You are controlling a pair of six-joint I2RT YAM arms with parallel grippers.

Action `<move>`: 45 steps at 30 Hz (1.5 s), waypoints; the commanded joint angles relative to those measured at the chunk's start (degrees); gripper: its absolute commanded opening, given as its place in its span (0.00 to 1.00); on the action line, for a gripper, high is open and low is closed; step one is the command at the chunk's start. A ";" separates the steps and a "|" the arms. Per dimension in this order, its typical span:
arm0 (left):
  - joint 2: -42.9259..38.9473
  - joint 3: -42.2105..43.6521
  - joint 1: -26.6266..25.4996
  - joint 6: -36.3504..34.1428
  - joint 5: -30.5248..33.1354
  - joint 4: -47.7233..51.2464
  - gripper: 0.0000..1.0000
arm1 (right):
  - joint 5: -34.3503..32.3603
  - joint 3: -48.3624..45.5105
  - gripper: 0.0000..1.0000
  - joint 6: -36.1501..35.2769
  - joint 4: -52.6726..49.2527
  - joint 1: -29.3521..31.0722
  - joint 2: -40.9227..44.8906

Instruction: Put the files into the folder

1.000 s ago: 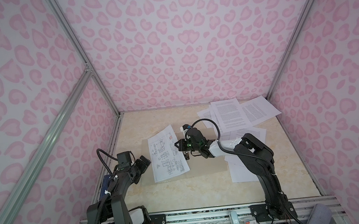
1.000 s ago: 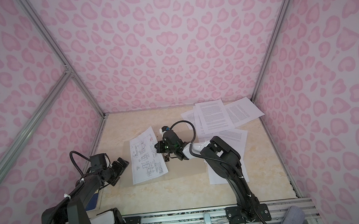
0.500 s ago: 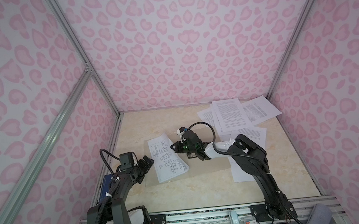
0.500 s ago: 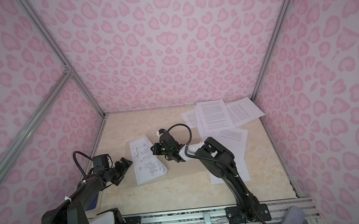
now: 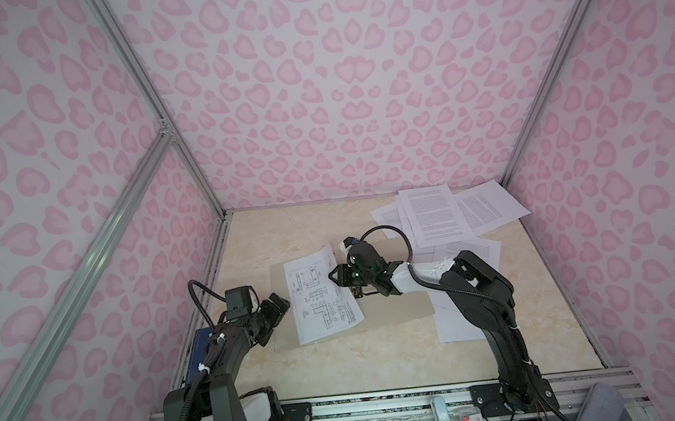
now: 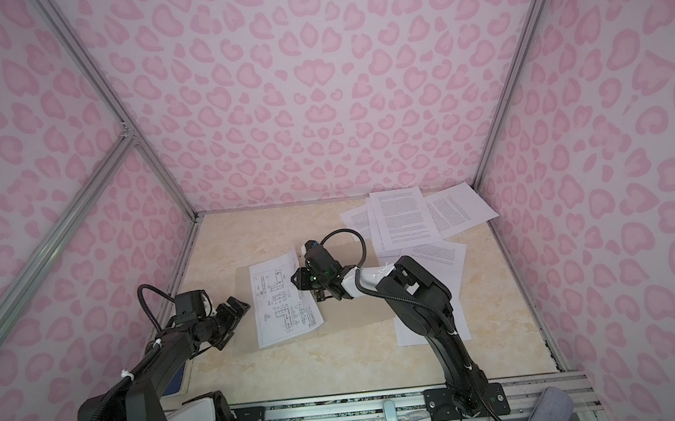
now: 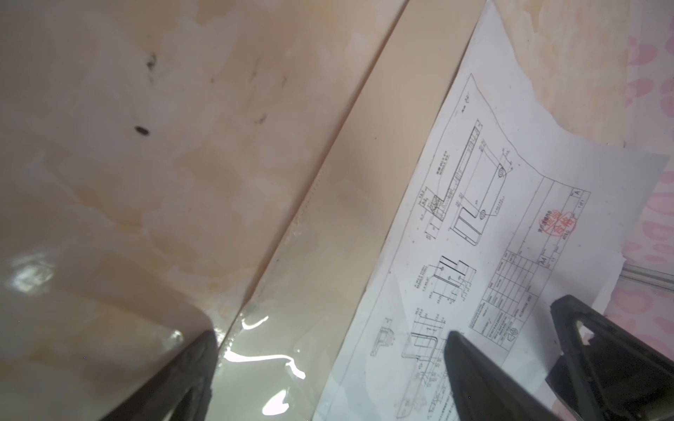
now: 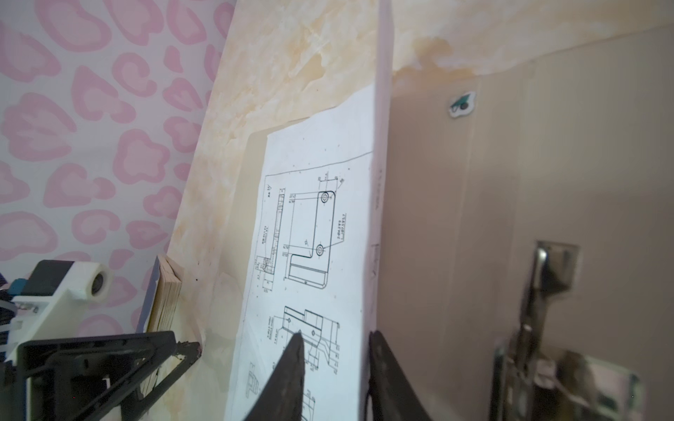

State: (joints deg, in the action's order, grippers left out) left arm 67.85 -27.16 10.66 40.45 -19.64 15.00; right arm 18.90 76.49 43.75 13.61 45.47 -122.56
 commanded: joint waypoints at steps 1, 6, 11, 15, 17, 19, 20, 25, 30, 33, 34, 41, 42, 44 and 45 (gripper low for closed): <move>0.17 -0.10 0.07 -0.17 0.03 3.69 0.98 | 1.97 -0.80 0.36 -2.38 -3.13 0.14 0.89; 0.69 0.23 0.06 -0.02 -0.40 3.23 0.98 | 3.01 -1.52 0.40 -3.23 -7.00 0.26 2.36; 0.79 0.10 0.16 -0.10 -0.48 2.99 0.98 | 3.61 -4.01 0.40 -2.85 -7.71 0.17 4.14; 0.86 0.11 0.24 -0.28 -0.76 3.02 0.98 | 3.58 -5.36 0.38 -3.09 -8.67 0.30 5.34; 0.96 0.15 0.33 -0.43 -0.84 3.10 0.98 | 3.80 -5.52 0.37 -3.27 -9.24 0.32 5.42; 1.14 0.09 0.56 -0.50 -1.09 3.12 0.98 | 4.09 -5.86 0.35 -2.99 -9.56 0.32 5.40; 1.23 0.09 0.59 -0.46 -1.26 3.02 0.98 | 4.20 -6.17 0.35 -2.80 -9.55 0.32 5.49; 1.47 0.35 0.68 -0.40 -2.11 2.58 0.98 | 3.97 -6.63 0.25 -3.04 -9.69 0.51 5.28; 2.17 1.30 0.68 -0.48 -3.21 2.07 0.98 | 4.34 -6.04 0.06 -2.32 -8.88 0.83 4.09; 3.04 1.59 0.69 -0.72 -3.25 1.79 0.98 | 4.25 -5.99 0.00 -1.58 -7.69 1.19 3.41; 3.20 1.70 0.68 -0.67 -3.46 1.62 0.98 | 4.07 -5.84 0.00 -1.24 -7.33 1.33 3.18; 2.46 1.56 0.68 -0.76 -3.25 2.44 0.98 | 2.69 -5.92 0.00 0.69 -5.01 1.64 2.06; 2.37 1.53 0.68 -0.85 -3.39 2.48 0.98 | 2.72 -6.21 0.00 1.26 -4.32 1.66 1.86; 2.21 1.37 0.68 -0.88 -3.26 2.74 0.98 | 2.11 -6.23 0.00 2.00 -4.75 1.58 1.63; 2.12 1.23 0.68 -0.98 -3.13 3.14 0.98 | 1.83 -6.23 0.00 1.97 -5.55 1.47 1.83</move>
State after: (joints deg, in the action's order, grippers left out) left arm 69.76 -26.17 11.40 39.40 -23.94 10.48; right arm 21.89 70.59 44.34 7.86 46.94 -120.09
